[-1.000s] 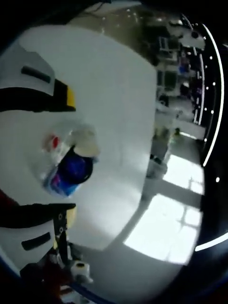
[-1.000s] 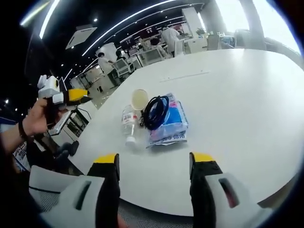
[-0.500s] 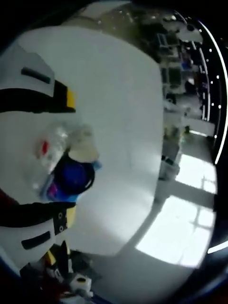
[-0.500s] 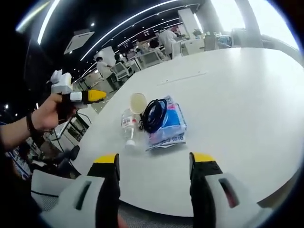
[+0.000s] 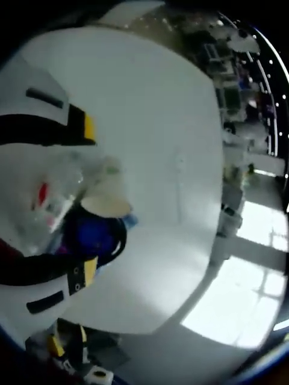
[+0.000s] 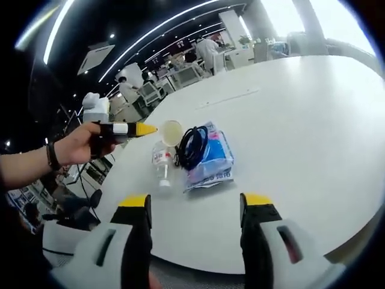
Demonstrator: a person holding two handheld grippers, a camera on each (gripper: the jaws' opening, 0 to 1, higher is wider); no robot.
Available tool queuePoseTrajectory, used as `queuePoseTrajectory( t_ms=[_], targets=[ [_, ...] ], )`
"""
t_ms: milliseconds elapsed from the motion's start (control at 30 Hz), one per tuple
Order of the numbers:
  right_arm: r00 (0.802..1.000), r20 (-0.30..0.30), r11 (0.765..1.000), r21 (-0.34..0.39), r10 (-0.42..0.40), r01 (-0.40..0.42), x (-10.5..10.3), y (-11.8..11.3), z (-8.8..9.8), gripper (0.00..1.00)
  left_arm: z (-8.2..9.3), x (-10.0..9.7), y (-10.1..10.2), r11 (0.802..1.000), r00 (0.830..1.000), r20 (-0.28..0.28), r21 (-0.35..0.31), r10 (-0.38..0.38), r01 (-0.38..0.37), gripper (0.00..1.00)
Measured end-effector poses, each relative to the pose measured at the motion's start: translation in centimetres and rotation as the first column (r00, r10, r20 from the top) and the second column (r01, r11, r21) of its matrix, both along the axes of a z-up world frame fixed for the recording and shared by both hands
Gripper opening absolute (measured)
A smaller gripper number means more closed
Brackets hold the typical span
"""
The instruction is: Arrange the tabletop items into an orderly group along one side of the table until the central work area is clear of visible clutter.
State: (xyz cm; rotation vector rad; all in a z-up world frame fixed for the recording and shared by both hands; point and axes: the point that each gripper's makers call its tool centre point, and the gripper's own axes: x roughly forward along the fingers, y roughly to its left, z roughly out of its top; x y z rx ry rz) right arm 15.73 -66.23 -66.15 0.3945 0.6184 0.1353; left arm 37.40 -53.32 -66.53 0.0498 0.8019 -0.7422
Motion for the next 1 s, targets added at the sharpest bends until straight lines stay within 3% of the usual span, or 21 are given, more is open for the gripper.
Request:
queuePoseTrajectory(
  t_ms=[300, 600, 1000],
  targets=[
    [0.999, -0.017, 0.999, -0.004, 0.033, -0.033, 0.0, 0.7, -0.5, 0.59, -1.4, 1.4, -0.4, 0.998, 0.999, 0.004, 0.047, 0.048, -0.048, 0.58],
    [0.999, -0.028, 0.999, -0.001, 0.043, -0.043, 0.0, 0.8, -0.7, 0.59, -1.7, 2.2, -0.6, 0.996, 0.997, 0.04, 0.054, 0.07, -0.072, 0.31],
    [0.999, -0.033, 0.999, 0.012, 0.033, -0.032, -0.1, 0.7, -0.7, 0.57, -2.6, 2.4, -0.5, 0.994, 0.996, 0.041, 0.073, 0.079, -0.082, 0.11]
  ],
)
